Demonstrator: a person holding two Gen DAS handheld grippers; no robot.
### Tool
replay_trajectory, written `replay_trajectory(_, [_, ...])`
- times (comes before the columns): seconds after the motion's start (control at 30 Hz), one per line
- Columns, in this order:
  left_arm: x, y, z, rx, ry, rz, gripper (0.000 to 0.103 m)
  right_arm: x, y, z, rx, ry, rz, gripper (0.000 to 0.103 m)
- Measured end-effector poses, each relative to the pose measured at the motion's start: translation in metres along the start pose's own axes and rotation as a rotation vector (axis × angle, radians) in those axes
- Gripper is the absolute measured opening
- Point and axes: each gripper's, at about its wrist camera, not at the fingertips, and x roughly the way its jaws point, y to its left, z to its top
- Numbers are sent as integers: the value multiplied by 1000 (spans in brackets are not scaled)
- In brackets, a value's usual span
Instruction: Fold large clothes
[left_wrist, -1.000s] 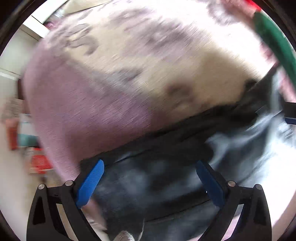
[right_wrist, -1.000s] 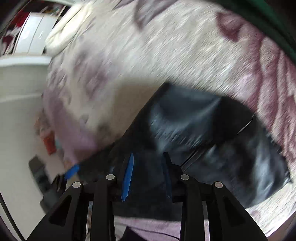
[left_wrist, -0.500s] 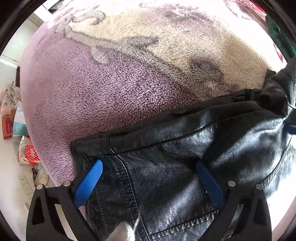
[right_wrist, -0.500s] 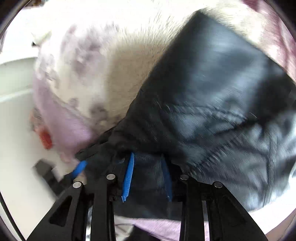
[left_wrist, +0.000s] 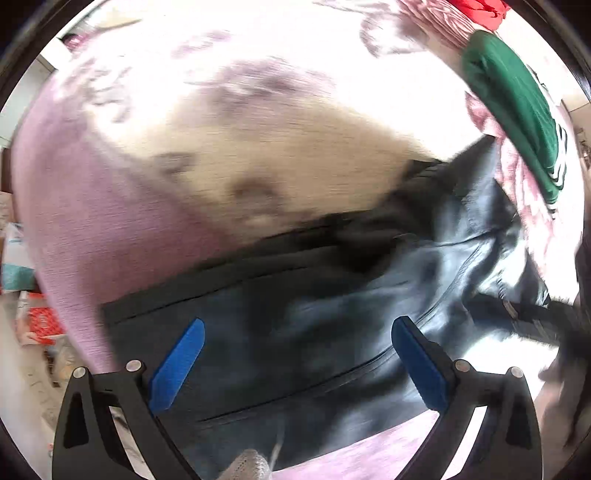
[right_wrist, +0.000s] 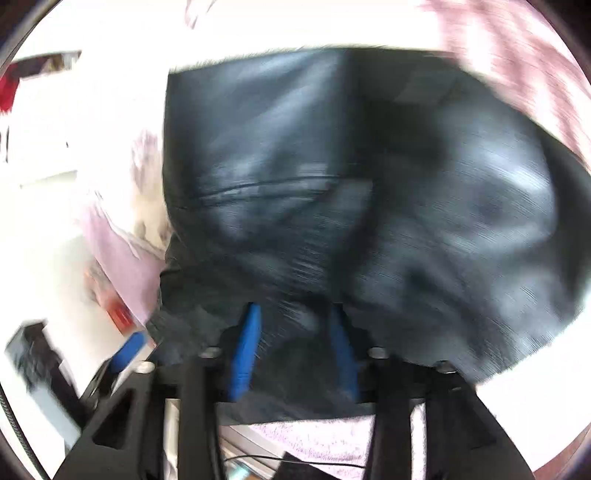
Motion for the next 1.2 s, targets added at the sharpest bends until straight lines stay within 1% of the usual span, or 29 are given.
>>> replay_trajectory(0.03, [13,-7,8,-3,14,15,103,-16,-19,-11,37,-47,28,70])
replay_trajectory(0.07, [19,-15,14,-4,23,34,103,-26,-35,-18,64,-78,48,75])
replay_trajectory(0.1, [32,-17,22,1,30,73,103,-41,-58,-28,102,-117,75,77])
replay_trajectory(0.13, [46,-17,29,11,55,89,103,-50,-80,-36,133,-141,100,78])
replay_trajectory(0.2, [56,-16,34,12,75,75,103,-60,-120,-42,186,-188,121,80])
replay_trajectory(0.27, [55,-14,33,25,70,64,103,-59,-157,-41,234,-212,110,80])
replay_trajectory(0.3, [53,-12,31,32,58,58,103,-54,-173,-38,247,-220,136,80])
replay_trajectory(0.33, [52,-9,29,33,47,52,103,-47,-182,-36,248,-224,181,80])
replay_trajectory(0.37, [49,-15,25,33,41,50,103,-39,-191,-30,246,-221,263,80])
replay_trajectory(0.43, [48,-13,22,29,42,49,103,-25,-198,-15,227,-228,421,83])
replay_trajectory(0.47, [48,-20,17,30,45,52,103,-20,-199,-14,210,-244,471,90])
replay_trajectory(0.53, [47,-22,15,37,50,55,103,-13,-193,-5,147,-287,601,90])
replay_trajectory(0.57, [54,-22,23,39,51,55,103,-8,-184,3,122,-284,663,90])
replay_trajectory(0.6, [54,-23,24,45,47,56,103,-3,-174,10,106,-283,670,90])
replay_trajectory(0.63, [53,-26,25,54,43,61,103,2,-163,16,88,-285,650,90])
replay_trajectory(0.67, [56,-33,34,58,38,69,103,5,-152,20,68,-295,641,90])
replay_trajectory(0.7, [57,-36,39,67,29,82,103,7,-140,20,60,-303,638,82])
replay_trajectory(0.73, [55,-40,44,72,25,94,103,8,-134,22,71,-308,643,68])
replay_trajectory(0.77, [51,-41,48,75,16,106,103,12,-131,21,107,-307,650,31])
replay_trajectory(0.8, [50,-43,53,81,16,111,103,13,-134,19,147,-313,680,22])
replay_trajectory(0.87, [48,-49,60,102,38,119,103,3,-128,7,199,-357,705,20])
replay_trajectory(0.93, [47,-66,67,165,46,127,103,-18,-119,-12,207,-408,736,19])
replay_trajectory(0.97, [47,-72,68,182,47,113,103,-30,-119,-23,211,-433,751,19])
replay_trajectory(1.0, [48,-82,70,202,53,91,103,-37,-119,-31,210,-453,765,19])
replay_trajectory(1.03, [51,-88,71,214,60,87,103,-40,-122,-40,217,-465,778,19])
replay_trajectory(1.1, [60,-98,71,238,72,111,103,-31,-137,-46,252,-444,751,27])
replay_trajectory(1.13, [61,-98,70,234,70,102,103,-21,-148,-45,281,-418,724,31])
replay_trajectory(1.17, [62,-97,70,219,71,86,103,-11,-160,-43,310,-393,703,38])
replay_trajectory(1.2, [62,-94,70,206,73,69,103,0,-170,-40,328,-364,694,48])
